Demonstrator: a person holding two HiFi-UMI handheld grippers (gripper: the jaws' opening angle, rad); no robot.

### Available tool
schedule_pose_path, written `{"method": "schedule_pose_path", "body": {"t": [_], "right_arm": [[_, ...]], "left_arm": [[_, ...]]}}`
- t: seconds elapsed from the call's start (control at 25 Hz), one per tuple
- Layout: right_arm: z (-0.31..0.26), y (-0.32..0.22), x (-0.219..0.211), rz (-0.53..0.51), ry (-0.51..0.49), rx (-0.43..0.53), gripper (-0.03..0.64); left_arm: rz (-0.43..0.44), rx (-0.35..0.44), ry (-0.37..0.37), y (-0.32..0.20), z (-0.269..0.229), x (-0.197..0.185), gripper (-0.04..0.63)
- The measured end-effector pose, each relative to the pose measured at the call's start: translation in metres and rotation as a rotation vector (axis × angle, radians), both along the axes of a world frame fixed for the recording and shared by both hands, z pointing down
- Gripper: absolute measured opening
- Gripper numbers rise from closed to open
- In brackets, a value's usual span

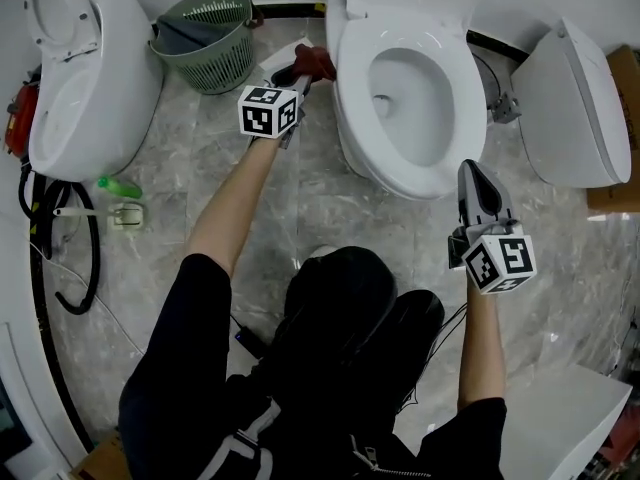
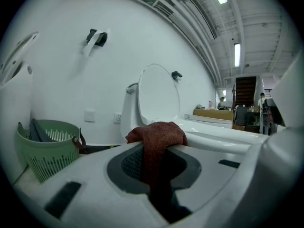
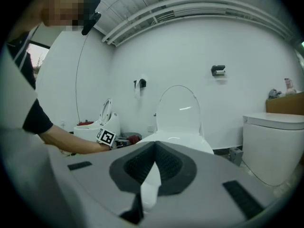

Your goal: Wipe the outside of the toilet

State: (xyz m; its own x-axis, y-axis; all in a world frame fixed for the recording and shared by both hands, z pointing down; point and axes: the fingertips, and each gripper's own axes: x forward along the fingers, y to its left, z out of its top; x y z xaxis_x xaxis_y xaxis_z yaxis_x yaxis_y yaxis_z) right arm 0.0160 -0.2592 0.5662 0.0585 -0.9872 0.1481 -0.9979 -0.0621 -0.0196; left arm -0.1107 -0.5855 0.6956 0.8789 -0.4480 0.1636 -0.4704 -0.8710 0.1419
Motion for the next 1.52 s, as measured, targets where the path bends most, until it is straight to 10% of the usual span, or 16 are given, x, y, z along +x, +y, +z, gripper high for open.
{"method": "schedule_pose_path", "body": {"t": [1.52], "right_arm": [[0.053,0.069,-0.022,0.045,-0.049,-0.021,0.003]], "left_arm": [[0.22,0.042,0.061,0.204,0.031,0.002,0.049]]}}
